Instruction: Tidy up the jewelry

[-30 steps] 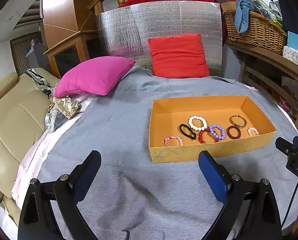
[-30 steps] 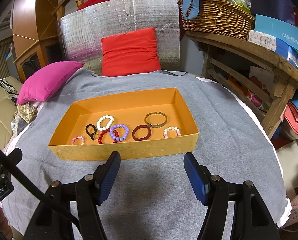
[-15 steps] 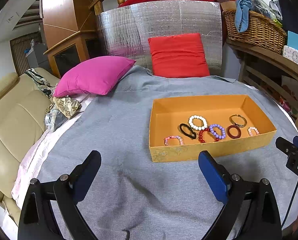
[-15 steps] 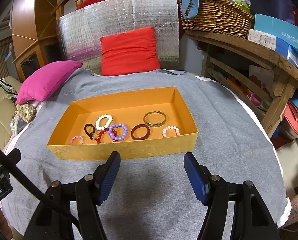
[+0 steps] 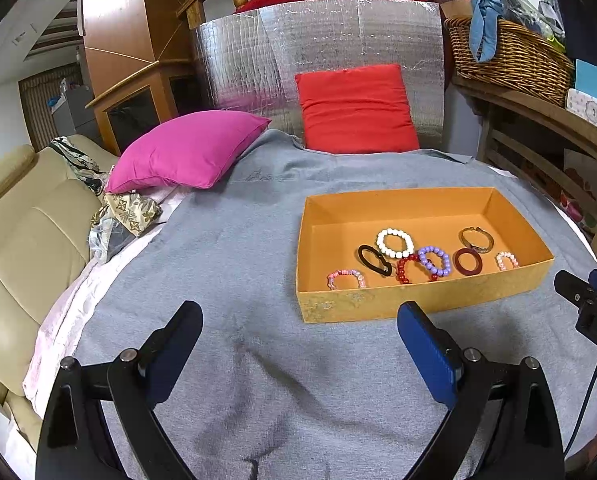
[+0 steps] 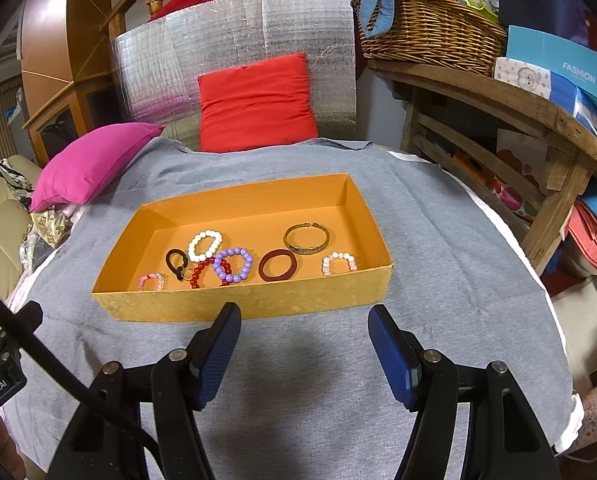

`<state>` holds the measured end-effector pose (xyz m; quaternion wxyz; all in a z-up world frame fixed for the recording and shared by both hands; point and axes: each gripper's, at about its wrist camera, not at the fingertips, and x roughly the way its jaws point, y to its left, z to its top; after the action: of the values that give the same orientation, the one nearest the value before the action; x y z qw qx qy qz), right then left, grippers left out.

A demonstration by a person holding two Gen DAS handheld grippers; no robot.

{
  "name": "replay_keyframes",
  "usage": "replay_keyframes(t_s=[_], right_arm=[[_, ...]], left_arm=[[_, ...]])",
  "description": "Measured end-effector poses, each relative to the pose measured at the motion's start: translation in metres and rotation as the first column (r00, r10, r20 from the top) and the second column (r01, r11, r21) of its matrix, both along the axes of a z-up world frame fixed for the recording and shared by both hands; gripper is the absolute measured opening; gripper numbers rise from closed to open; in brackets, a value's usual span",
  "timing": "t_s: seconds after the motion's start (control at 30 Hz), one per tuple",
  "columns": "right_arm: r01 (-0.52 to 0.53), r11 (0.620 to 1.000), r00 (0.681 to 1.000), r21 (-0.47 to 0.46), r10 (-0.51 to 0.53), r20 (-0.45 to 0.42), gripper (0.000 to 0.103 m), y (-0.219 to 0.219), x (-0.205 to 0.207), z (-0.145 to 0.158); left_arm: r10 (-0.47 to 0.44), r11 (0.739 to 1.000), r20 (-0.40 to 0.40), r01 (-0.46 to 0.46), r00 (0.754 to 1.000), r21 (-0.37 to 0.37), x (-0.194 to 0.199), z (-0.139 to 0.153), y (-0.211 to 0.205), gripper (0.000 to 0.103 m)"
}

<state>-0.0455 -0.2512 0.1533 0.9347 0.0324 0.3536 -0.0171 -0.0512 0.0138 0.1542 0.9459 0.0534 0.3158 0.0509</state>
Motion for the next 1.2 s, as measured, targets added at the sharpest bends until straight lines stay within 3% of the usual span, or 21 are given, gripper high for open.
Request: replay_keyframes(t_s=[1.2], right_arm=[[-0.015, 1.0, 1.0, -0.017, 0.015, -0.003, 0.07, 0.0057, 0.0023, 0.0004]], left_arm=[[-0.003, 1.0, -0.01, 0.003, 1.0, -0.001, 0.0026, -0.0024, -0.0021, 0.098]])
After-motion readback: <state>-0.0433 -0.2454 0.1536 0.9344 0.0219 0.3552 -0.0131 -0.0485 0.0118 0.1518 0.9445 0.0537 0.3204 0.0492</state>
